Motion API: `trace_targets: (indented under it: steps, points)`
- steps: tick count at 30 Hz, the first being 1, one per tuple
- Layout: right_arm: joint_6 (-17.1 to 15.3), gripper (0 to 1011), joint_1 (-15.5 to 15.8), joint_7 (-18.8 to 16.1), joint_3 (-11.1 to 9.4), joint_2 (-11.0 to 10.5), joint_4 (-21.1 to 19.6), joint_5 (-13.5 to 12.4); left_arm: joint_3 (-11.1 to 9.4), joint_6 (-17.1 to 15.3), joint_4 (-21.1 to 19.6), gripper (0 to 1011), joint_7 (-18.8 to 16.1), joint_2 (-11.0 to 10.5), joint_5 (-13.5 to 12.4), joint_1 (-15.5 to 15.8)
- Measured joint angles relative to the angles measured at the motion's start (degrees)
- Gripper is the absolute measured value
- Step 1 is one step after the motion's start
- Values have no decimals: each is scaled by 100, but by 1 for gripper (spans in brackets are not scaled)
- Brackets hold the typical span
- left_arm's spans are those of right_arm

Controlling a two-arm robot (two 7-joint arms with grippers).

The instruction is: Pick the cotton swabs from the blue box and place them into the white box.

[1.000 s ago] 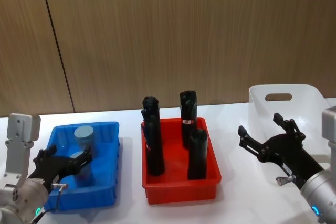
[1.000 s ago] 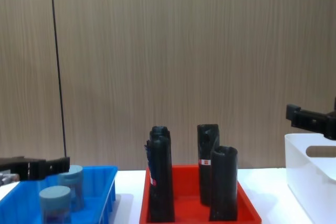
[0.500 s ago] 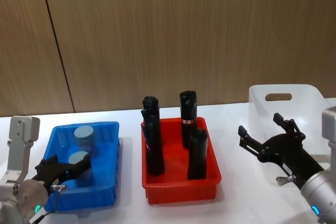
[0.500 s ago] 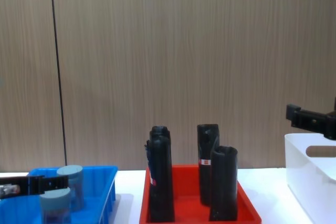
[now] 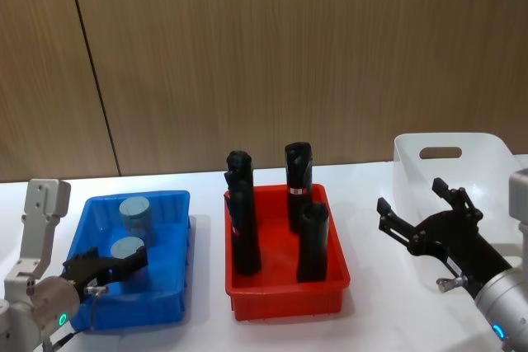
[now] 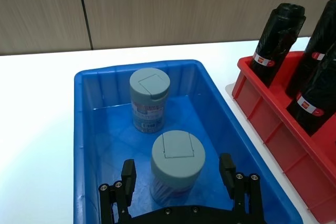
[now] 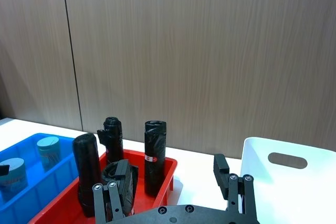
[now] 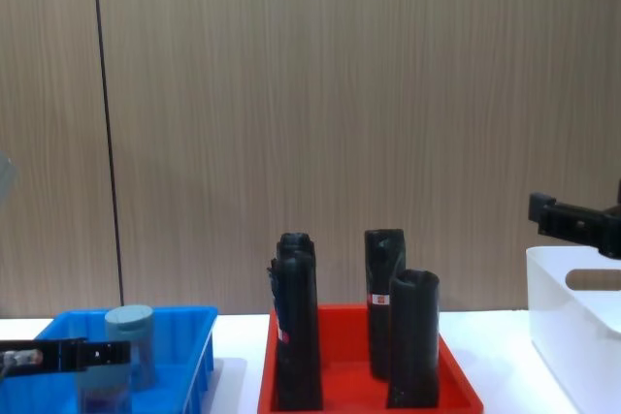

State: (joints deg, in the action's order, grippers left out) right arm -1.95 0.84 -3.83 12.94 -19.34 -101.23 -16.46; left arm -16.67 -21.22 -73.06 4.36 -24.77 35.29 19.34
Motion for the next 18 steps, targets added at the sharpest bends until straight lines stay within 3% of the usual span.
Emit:
trace_targets:
  steps: [18]
  points:
    - [0,1002,0,0,0,0,0,0,24,-155,642,1004,488,103,-244,402]
